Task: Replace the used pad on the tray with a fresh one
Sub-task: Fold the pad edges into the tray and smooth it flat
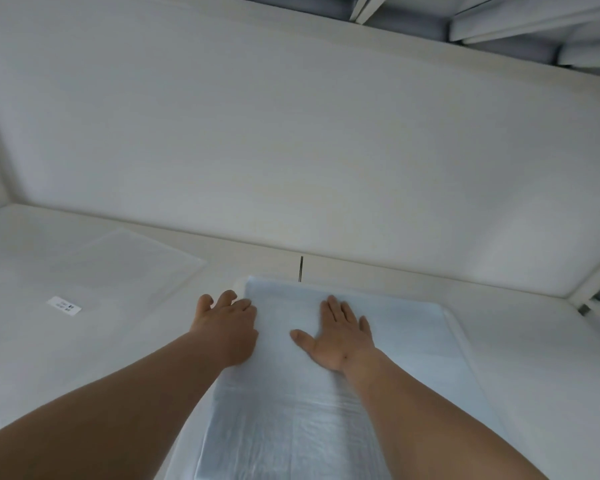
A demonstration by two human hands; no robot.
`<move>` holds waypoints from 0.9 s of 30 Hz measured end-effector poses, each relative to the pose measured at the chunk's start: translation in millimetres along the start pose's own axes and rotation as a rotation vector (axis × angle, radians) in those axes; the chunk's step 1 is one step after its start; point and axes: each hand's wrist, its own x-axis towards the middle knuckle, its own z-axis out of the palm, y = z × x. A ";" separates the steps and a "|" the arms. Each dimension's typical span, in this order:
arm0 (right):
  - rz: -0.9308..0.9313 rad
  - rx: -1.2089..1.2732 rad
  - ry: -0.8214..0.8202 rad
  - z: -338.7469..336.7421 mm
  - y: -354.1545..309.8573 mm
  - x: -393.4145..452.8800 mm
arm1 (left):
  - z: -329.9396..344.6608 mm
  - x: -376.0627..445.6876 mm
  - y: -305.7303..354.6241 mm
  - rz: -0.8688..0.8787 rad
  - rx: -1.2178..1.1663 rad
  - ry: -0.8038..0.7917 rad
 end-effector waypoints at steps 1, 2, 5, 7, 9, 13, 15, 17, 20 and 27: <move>0.003 0.004 0.001 -0.6 2.0 -0.4 | -0.5 0.3 -1.1 -0.013 0.003 -0.024; 0.010 0.007 0.006 -0.2 3.1 -0.8 | -0.6 0.1 -1.3 -0.024 0.002 -0.046; 0.044 0.019 0.070 3.3 -2.4 -2.1 | 0.2 -0.2 2.5 -0.053 -0.013 -0.099; -0.021 -0.001 0.138 5.2 -15.8 -1.9 | 0.4 -0.5 5.5 -0.068 -0.026 -0.115; -0.176 -0.034 0.172 4.9 -33.3 -2.8 | -0.6 0.3 6.9 -0.076 -0.037 -0.129; -0.291 0.000 0.076 6.5 -53.6 -2.3 | -12.0 0.5 2.7 -0.033 -0.049 -0.178; -0.264 0.022 0.056 9.5 -53.4 0.0 | -20.7 -3.5 -3.8 0.014 -0.047 -0.227; -0.243 0.016 0.037 14.6 -53.0 -0.2 | -26.1 -9.8 -10.2 0.056 -0.037 -0.293; -0.227 -0.022 0.022 20.6 -55.4 -2.3 | -24.6 -18.7 -18.4 0.067 -0.019 -0.384; -0.226 -0.066 -0.008 19.1 -55.2 -5.2 | -27.5 -35.5 -23.0 0.107 0.083 -0.437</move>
